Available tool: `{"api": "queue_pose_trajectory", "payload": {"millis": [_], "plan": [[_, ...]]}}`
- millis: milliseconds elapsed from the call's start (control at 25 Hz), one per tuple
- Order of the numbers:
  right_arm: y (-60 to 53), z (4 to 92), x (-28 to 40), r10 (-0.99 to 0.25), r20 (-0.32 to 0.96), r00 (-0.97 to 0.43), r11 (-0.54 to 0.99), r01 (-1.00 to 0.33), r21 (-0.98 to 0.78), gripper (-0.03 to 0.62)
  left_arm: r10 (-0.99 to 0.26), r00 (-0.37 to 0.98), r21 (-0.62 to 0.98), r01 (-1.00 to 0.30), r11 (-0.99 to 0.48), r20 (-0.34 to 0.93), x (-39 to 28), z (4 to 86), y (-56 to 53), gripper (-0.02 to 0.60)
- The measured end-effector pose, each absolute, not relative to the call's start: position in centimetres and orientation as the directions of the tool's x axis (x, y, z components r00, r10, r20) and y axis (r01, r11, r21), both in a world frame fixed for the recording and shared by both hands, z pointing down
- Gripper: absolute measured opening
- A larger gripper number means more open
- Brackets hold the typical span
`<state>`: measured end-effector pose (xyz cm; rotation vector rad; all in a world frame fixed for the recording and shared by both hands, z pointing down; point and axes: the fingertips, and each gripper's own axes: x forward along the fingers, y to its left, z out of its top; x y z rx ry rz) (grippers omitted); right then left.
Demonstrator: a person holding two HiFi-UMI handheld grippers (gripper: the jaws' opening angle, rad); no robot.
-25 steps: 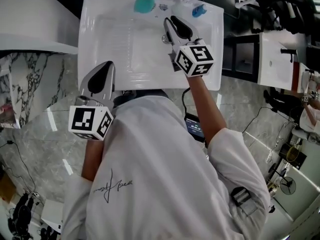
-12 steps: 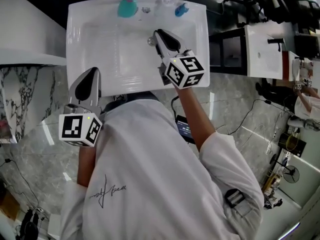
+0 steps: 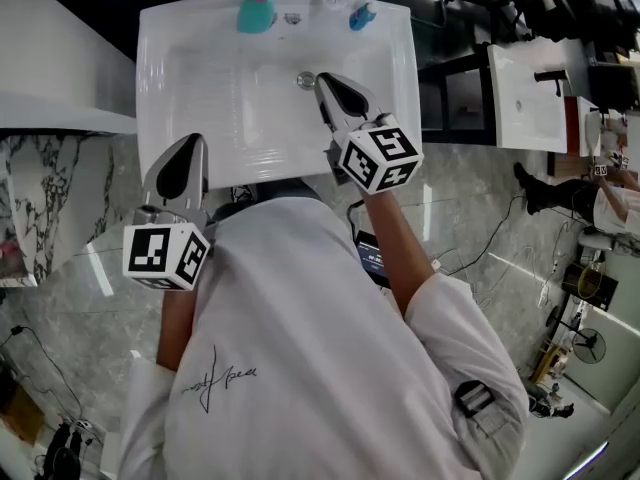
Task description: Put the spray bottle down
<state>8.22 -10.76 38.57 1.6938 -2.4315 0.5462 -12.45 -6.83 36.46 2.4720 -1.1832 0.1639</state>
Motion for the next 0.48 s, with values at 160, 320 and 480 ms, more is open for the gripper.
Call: {"api": "queue_pose_trajectory", "payload": {"millis": [160, 320, 480], "plan": [[-9.4, 38.6, 7.3, -0.871, 0.314, -0.377, 0.328, -0.923, -0.2, -0.002, -0.726, 0.637, 0.289, -0.768, -0.572, 0.258, -12.6, 36.2, -6.5, 0.054], [-8.0, 38.3, 7.1, -0.872, 0.313, -0.376, 0.318, -0.922, -0.22, -0.005, -0.72, 0.643, 0.295, -0.763, -0.575, 0.26, -12.7, 36.2, -6.1, 0.054], [-6.5, 38.8, 7.2, -0.869, 0.335, -0.365, 0.303, -0.927, -0.224, -0.005, -0.736, 0.628, 0.318, -0.773, -0.55, 0.254, -13.2, 36.2, -5.8, 0.054]]}}
